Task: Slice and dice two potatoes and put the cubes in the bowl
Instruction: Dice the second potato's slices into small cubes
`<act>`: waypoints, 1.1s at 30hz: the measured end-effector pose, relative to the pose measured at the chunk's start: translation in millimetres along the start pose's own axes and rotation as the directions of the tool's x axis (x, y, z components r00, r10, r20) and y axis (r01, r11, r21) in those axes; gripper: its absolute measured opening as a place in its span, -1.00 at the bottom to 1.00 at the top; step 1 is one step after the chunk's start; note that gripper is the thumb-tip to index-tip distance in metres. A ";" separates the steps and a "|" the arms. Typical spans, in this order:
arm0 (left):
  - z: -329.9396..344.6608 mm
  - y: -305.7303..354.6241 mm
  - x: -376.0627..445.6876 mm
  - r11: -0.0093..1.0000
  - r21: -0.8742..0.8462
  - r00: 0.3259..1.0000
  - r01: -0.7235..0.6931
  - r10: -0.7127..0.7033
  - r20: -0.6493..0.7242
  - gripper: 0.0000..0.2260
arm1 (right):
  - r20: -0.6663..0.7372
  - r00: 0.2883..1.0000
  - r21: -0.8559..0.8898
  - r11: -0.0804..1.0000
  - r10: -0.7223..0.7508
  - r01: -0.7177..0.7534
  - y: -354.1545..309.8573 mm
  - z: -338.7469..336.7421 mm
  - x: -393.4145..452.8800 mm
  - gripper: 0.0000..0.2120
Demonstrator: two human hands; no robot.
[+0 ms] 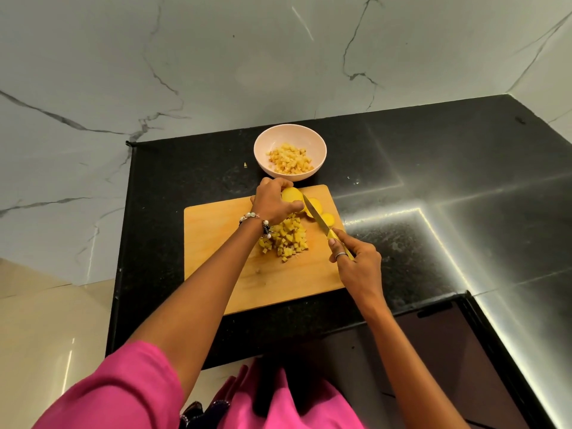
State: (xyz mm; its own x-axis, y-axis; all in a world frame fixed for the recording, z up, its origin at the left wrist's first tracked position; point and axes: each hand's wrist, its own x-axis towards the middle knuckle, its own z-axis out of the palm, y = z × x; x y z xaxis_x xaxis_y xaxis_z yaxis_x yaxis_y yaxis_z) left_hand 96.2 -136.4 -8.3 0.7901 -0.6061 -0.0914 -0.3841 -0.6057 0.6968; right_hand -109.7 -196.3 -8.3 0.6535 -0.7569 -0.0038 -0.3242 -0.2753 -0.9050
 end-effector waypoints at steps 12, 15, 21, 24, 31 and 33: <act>-24.4 -49.4 -97.5 0.987 0.017 0.961 0.158 -0.150 -0.233 -0.45 | 0.151 0.977 -0.069 0.984 -0.153 0.165 -18.4 27.6 -19.7 -0.66; -27.0 -63.2 -115.7 0.940 0.216 0.941 0.262 -0.200 -0.272 -0.41 | 0.242 0.943 -0.091 0.962 -0.229 0.257 -19.6 40.7 -31.8 -0.65; -35.7 -78.5 -120.6 0.922 0.292 0.964 0.253 -0.216 -0.153 -0.34 | 0.362 0.856 -0.262 0.840 -0.370 0.474 -19.7 68.8 -47.1 -0.52; -39.1 -81.4 -122.3 0.935 0.277 0.973 0.222 -0.192 -0.130 -0.36 | 0.418 0.833 -0.366 0.772 -0.362 0.519 -21.0 78.3 -57.7 -0.54; -39.2 -81.6 -125.7 0.959 0.219 0.973 0.182 -0.144 -0.178 -0.43 | 0.439 0.854 -0.508 0.707 -0.279 0.492 -22.6 90.5 -69.2 -0.48; -38.4 -84.1 -125.9 0.962 0.204 0.971 0.180 -0.140 -0.195 -0.42 | 0.442 0.852 -0.513 0.700 -0.281 0.497 -21.0 92.4 -69.9 -0.49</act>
State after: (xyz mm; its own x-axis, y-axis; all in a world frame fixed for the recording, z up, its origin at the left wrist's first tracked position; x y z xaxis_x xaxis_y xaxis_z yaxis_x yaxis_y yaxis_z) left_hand 47.4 10.6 -28.1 0.9141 -0.4027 -0.0474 -0.3248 -0.7971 0.5092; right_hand -85.4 -82.9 -28.3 0.9501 -0.3057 0.0626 -0.2534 -0.8729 -0.4170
